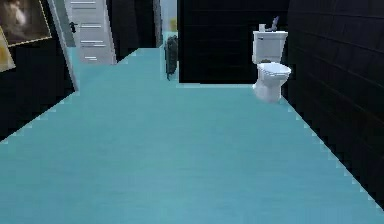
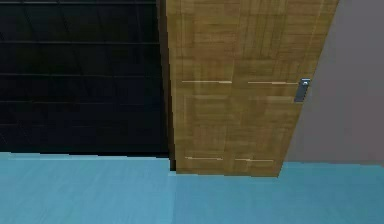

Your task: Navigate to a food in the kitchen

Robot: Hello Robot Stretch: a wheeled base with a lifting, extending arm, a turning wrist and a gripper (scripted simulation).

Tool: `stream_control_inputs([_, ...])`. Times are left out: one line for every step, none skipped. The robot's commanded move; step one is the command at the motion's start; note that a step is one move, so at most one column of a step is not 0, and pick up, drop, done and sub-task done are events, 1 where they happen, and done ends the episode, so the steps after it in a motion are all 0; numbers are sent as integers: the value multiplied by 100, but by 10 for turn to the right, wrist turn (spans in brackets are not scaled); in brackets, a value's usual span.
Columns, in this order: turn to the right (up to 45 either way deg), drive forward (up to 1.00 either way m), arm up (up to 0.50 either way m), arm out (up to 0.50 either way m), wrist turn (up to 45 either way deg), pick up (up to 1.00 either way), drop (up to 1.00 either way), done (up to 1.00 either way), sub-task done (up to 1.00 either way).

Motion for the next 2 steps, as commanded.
stream_control_inputs([-60,0,0,0,0,0,0,0,0])
stream_control_inputs([0,35,0,0,0,0,0,0,0])
